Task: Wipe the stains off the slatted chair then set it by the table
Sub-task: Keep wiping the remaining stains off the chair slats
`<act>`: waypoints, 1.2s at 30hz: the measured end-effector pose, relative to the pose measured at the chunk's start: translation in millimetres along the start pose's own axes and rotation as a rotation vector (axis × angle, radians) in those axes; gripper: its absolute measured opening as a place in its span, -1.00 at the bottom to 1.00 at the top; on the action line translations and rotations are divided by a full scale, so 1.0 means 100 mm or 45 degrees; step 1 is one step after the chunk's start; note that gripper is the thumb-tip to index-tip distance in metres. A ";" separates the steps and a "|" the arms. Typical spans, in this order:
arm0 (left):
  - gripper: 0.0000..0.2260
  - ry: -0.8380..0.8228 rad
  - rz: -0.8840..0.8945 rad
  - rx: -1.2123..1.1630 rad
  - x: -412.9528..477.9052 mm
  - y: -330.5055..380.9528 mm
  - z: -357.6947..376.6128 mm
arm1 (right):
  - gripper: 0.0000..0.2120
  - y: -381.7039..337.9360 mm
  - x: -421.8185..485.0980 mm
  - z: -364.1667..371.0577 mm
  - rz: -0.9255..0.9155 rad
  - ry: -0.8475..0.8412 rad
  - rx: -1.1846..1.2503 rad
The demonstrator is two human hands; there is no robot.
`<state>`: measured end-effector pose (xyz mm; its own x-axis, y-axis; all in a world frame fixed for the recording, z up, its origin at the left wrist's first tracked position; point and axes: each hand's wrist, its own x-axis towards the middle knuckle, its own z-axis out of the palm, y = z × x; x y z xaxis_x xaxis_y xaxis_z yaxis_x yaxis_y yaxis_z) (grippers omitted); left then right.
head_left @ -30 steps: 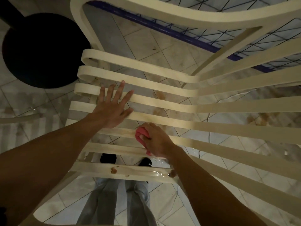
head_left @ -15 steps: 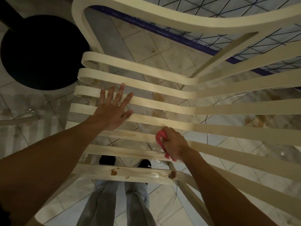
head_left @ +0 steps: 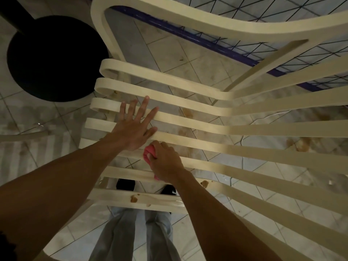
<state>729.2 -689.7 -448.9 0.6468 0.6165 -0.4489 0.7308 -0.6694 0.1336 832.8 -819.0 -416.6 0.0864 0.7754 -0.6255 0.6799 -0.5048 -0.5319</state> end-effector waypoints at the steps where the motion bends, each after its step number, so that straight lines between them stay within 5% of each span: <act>1: -0.38 -0.004 0.000 -0.009 0.00 0.00 -0.01 | -0.72 -0.01 0.00 0.02 -0.004 0.013 -0.004; 13: -0.40 -0.024 0.002 -0.017 -0.02 0.00 -0.05 | -0.88 0.79 -0.33 -0.32 0.225 0.016 0.021; 20: -0.40 0.003 0.021 -0.035 -0.02 -0.02 -0.04 | -0.66 1.05 -0.43 -0.69 0.472 -0.125 -0.427; 36: -0.46 0.152 0.060 -0.262 -0.12 -0.12 0.04 | -0.80 0.04 0.05 -0.05 0.056 -0.074 -0.059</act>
<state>711.8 -690.9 -449.0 0.6934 0.6396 -0.3317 0.7204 -0.6076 0.3344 839.7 -815.2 -419.0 0.0757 0.7287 -0.6806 0.7093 -0.5191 -0.4769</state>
